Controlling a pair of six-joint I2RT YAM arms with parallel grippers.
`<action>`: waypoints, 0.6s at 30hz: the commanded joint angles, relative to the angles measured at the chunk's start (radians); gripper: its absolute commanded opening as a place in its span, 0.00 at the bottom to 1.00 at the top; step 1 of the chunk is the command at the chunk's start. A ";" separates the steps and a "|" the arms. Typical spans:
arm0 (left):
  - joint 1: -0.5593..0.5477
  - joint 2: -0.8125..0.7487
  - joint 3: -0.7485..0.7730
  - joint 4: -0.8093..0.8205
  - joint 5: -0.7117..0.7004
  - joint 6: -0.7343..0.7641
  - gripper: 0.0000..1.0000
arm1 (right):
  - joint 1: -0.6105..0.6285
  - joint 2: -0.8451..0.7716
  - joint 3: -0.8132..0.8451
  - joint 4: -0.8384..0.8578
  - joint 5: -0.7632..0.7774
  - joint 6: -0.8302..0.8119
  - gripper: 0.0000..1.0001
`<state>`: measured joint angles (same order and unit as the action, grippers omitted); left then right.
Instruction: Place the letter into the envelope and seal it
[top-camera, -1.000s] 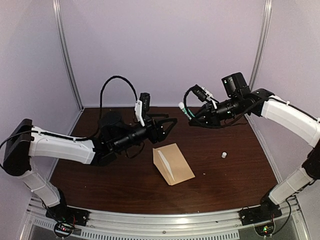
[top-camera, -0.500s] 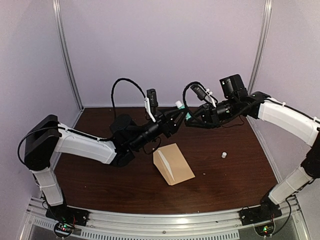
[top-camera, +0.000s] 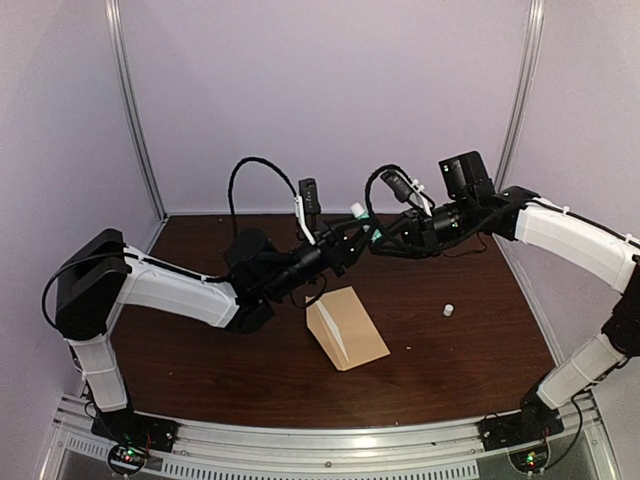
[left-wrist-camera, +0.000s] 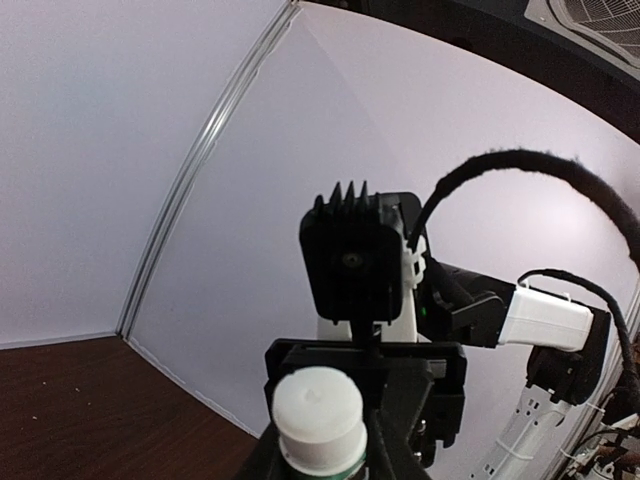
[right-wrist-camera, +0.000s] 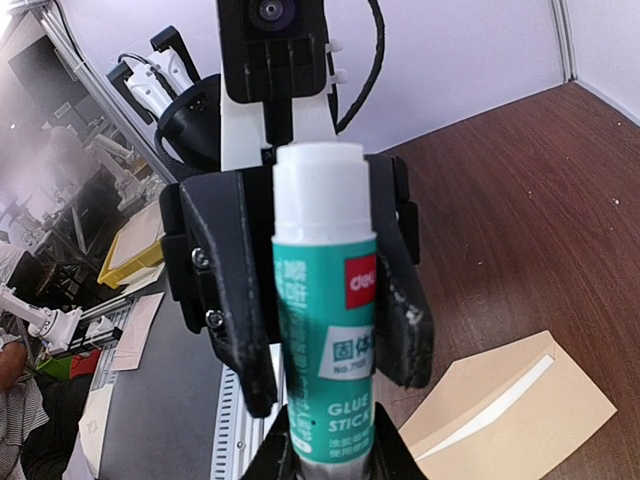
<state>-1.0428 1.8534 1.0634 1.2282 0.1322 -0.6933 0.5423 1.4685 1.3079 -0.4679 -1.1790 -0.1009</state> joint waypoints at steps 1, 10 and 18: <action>-0.001 0.011 0.034 0.041 0.028 -0.009 0.24 | -0.006 -0.009 -0.011 0.047 -0.024 0.017 0.13; 0.087 -0.169 -0.047 -0.302 0.075 -0.016 0.07 | -0.062 0.011 -0.034 -0.131 0.076 -0.206 0.43; 0.191 -0.409 -0.006 -1.186 -0.047 0.148 0.00 | -0.078 0.199 -0.079 -0.128 0.570 -0.258 0.34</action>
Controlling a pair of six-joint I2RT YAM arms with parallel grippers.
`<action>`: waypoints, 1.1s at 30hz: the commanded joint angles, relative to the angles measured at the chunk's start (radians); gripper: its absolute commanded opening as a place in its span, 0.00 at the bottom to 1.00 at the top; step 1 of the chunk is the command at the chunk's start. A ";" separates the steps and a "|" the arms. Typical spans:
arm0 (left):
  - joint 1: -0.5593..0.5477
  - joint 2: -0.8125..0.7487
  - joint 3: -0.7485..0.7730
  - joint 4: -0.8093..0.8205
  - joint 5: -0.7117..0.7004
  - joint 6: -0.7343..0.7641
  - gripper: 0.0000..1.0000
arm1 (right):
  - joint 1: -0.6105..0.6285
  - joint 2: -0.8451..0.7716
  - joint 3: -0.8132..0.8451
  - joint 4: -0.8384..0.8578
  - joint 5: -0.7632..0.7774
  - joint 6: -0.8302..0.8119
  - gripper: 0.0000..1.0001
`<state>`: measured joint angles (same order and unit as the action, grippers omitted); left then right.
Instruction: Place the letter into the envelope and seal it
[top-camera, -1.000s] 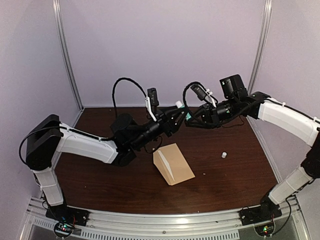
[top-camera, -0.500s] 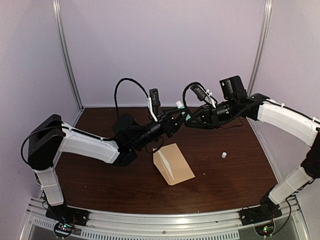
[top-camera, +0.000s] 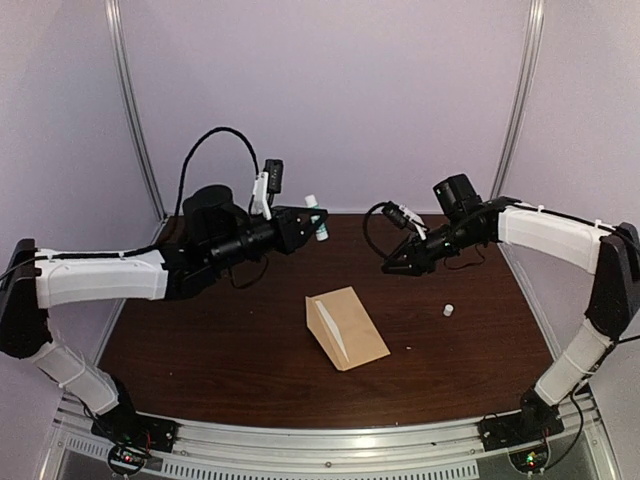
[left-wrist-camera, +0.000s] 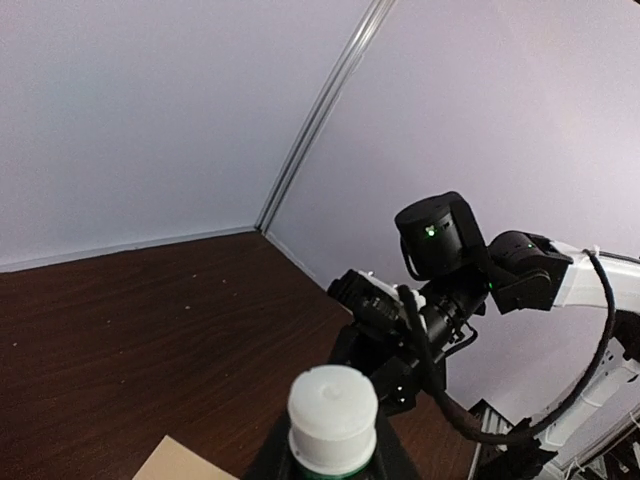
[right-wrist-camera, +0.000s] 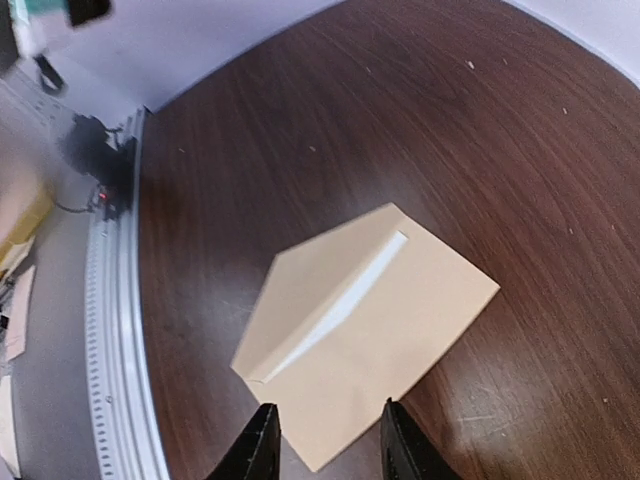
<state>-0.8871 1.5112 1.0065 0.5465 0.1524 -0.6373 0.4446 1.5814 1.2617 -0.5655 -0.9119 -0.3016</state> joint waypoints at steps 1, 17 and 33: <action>0.057 -0.072 0.060 -0.603 -0.073 0.091 0.00 | 0.028 0.112 -0.037 -0.019 0.363 -0.057 0.33; 0.181 -0.093 -0.242 -0.613 0.021 -0.008 0.00 | 0.252 0.366 0.030 -0.084 0.607 -0.068 0.30; 0.204 0.079 -0.333 -0.401 0.080 -0.036 0.00 | 0.300 0.337 0.057 -0.141 0.390 -0.099 0.29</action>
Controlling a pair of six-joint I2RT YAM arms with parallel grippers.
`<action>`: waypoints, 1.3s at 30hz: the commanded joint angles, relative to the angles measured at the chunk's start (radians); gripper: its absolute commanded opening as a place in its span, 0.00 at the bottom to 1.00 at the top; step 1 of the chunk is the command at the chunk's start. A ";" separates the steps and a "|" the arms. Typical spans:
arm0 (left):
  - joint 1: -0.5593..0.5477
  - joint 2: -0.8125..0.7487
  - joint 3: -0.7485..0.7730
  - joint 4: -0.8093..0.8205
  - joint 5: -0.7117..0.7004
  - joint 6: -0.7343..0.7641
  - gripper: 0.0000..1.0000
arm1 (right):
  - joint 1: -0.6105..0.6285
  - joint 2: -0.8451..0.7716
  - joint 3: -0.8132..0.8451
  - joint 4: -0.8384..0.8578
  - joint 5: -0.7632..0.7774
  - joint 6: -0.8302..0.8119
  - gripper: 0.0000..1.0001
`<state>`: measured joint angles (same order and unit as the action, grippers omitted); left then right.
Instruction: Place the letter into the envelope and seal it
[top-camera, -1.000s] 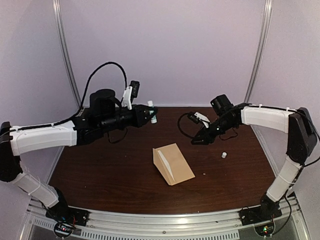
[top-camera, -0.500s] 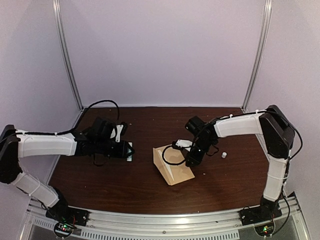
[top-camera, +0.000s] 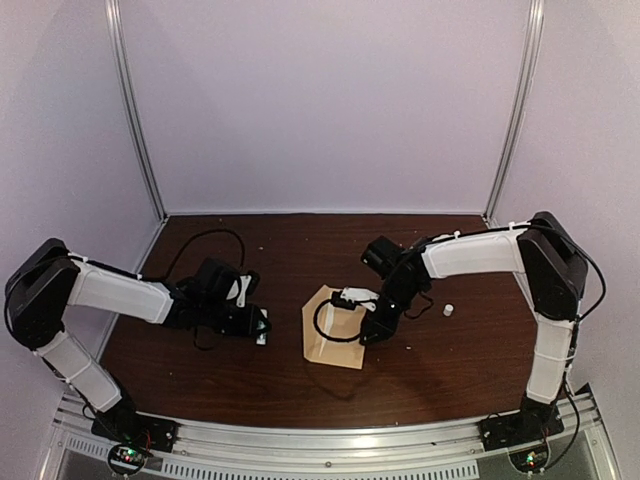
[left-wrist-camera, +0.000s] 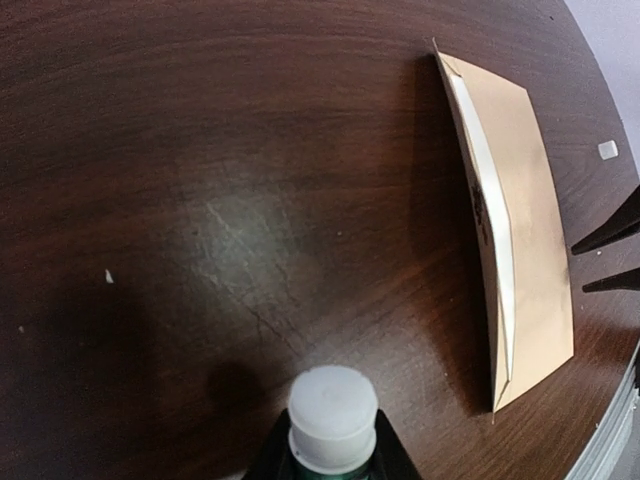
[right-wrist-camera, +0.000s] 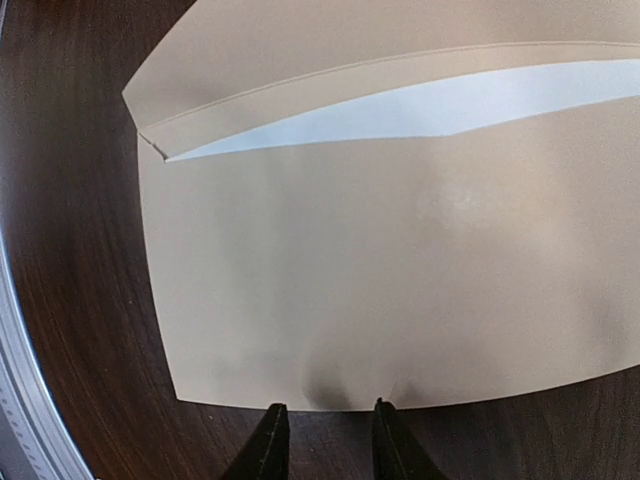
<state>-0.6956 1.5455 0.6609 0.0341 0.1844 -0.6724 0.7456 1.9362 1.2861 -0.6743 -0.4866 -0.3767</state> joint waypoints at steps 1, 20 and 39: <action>0.014 0.060 0.027 0.112 0.054 0.009 0.00 | -0.009 -0.029 0.033 -0.037 -0.029 -0.027 0.29; 0.050 0.377 0.311 0.231 0.300 0.072 0.00 | -0.147 0.084 0.142 0.053 -0.192 0.005 0.16; -0.026 0.455 0.399 0.287 0.435 0.055 0.00 | -0.148 0.179 0.093 0.058 -0.215 0.022 0.15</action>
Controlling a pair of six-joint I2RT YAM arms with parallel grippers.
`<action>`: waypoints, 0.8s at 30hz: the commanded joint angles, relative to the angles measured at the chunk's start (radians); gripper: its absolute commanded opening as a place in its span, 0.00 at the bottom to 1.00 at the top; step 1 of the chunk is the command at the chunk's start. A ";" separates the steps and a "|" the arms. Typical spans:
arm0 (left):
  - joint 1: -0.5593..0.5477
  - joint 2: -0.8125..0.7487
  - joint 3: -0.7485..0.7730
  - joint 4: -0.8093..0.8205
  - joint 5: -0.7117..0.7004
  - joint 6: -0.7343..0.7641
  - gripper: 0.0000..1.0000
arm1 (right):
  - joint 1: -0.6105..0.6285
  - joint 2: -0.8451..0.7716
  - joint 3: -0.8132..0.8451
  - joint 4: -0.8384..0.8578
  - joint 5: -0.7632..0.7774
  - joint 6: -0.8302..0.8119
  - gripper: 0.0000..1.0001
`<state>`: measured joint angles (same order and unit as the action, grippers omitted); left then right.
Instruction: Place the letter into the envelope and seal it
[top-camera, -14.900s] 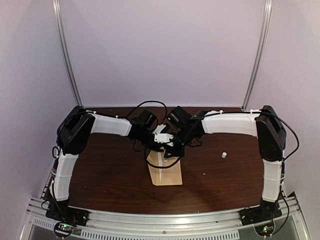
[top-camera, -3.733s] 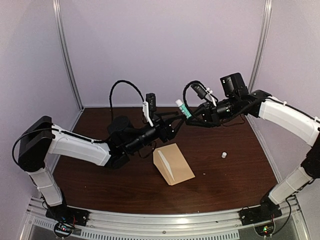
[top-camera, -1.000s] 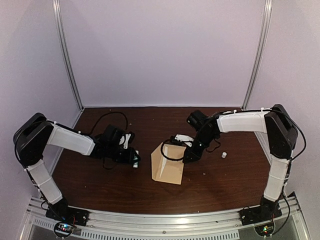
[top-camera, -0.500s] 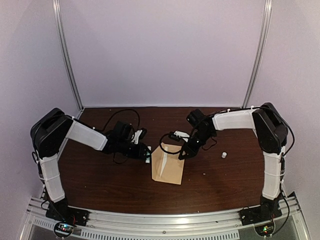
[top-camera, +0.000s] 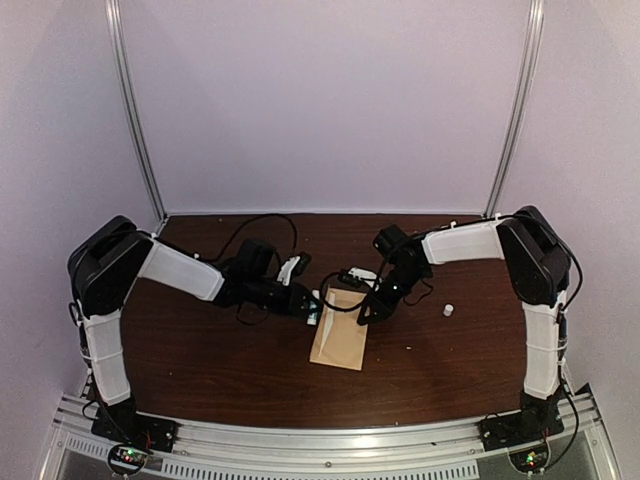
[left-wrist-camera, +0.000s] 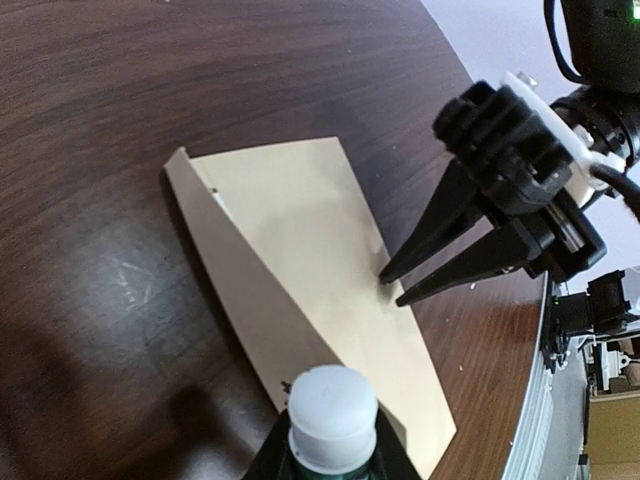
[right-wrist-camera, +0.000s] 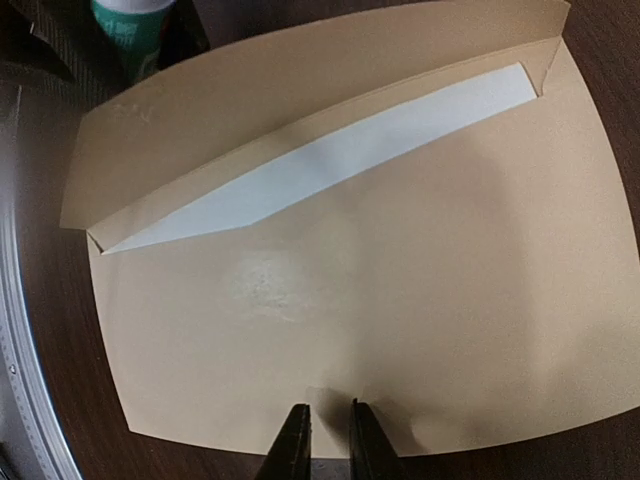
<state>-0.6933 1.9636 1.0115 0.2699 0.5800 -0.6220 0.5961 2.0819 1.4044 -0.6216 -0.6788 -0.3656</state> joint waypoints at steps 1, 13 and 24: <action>-0.035 0.045 0.058 0.051 0.043 0.004 0.00 | 0.001 0.034 -0.026 0.007 -0.024 0.013 0.15; -0.062 0.146 0.104 0.063 0.042 -0.032 0.00 | -0.036 0.017 -0.041 0.023 -0.074 0.039 0.14; -0.069 0.178 0.139 -0.002 0.025 -0.015 0.00 | -0.038 -0.055 -0.037 0.058 -0.211 0.084 0.14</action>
<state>-0.7567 2.1159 1.1324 0.2890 0.6247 -0.6529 0.5594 2.0815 1.3800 -0.5888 -0.7925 -0.3214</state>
